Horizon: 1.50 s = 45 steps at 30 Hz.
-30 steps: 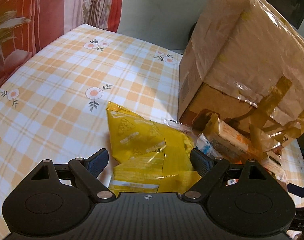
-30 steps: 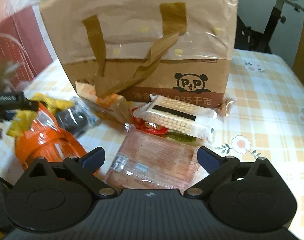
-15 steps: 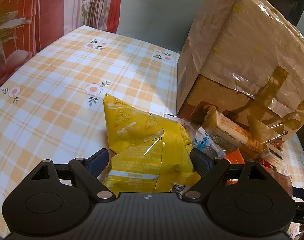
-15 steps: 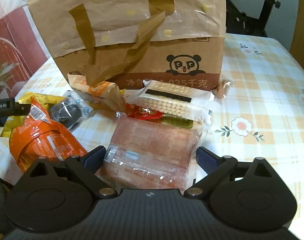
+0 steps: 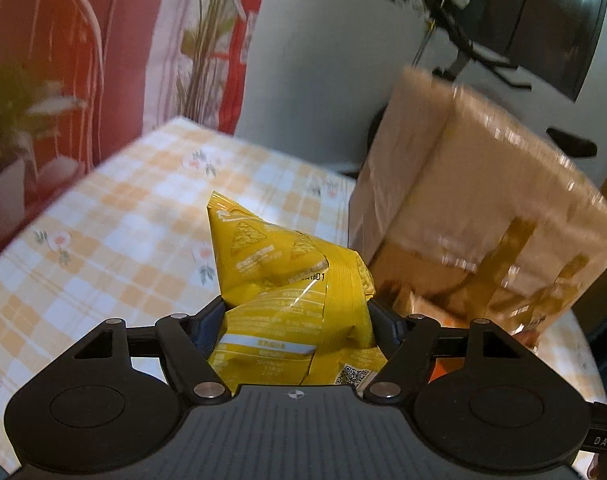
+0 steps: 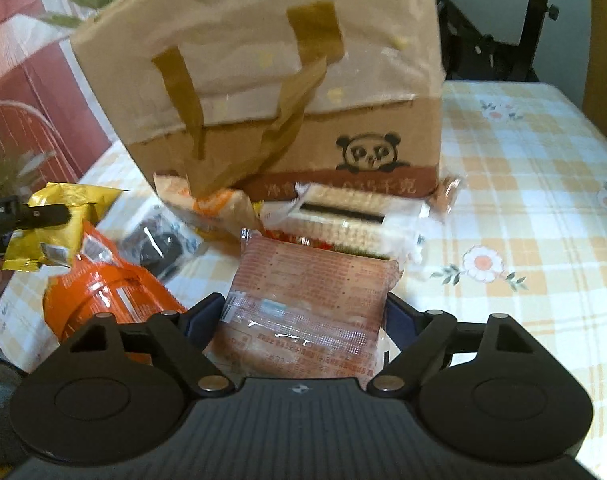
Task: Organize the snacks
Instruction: 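Carry the yellow packet into the paper bag with the left gripper while the right carries the wafer pack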
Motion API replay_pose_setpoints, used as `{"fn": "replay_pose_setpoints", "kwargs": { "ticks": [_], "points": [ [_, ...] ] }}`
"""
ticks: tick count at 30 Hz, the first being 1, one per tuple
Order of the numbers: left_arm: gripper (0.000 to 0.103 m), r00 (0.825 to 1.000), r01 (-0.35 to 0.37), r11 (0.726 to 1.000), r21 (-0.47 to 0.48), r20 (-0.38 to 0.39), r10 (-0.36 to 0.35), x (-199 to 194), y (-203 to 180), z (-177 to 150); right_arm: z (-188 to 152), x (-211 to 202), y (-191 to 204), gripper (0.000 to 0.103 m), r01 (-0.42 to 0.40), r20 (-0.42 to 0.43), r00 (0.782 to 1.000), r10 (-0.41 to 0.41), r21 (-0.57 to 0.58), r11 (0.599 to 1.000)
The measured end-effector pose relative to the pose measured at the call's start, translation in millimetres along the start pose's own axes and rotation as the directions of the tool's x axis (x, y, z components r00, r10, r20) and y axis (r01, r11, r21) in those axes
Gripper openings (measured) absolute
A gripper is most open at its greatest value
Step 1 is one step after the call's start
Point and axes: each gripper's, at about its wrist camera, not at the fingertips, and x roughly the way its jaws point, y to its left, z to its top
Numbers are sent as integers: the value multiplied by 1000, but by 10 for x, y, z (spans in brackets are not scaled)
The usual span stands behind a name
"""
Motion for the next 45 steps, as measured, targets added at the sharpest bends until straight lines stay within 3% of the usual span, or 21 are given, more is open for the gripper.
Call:
{"fn": "replay_pose_setpoints", "kwargs": {
  "ticks": [3, 10, 18, 25, 29, 35, 38, 42, 45],
  "points": [
    [76, 999, 1, 1000, 19, 51, -2, -139, -38, 107, 52, -109, -11, 85, -3, 50, 999, 2, 3, 1000],
    [76, 981, 68, 992, 105, 174, -86, -460, -287, 441, 259, -463, -1, 85, -5, 199, 980, 11, -29, 1000],
    [76, 943, 93, 971, 222, 292, -157, -676, -732, 830, 713, -912, 82, 85, 9, 381, 924, 26, -91, 996],
    [76, 924, 89, 947, 310, 330, -194, -552, -1187, 1089, 1184, -1067, 129, 85, 18, 468, 882, 49, -137, 990],
    [76, 935, 52, 931, 362, 309, -172, -231, -1484, 1264, 1484, -927, 214, 85, 67, 490, 870, 45, -208, 976],
    [76, 968, 21, 900, 436, 215, -127, 395, -1758, 1400, 1804, -548, 285, 85, 124, 471, 882, 17, -267, 956],
    [77, 982, 41, 886, 462, 145, -121, 686, -1823, 1417, 1862, -407, 272, 85, 131, 454, 891, 8, -274, 953],
    [78, 986, 106, 870, 482, 60, -153, 888, -1842, 1431, 1894, -280, 231, 85, 120, 426, 905, 5, -267, 956],
    [80, 985, 95, 875, 474, 83, -152, 885, -1785, 1452, 1903, -222, 207, 85, 112, 409, 913, 6, -265, 958]
  ]
}}
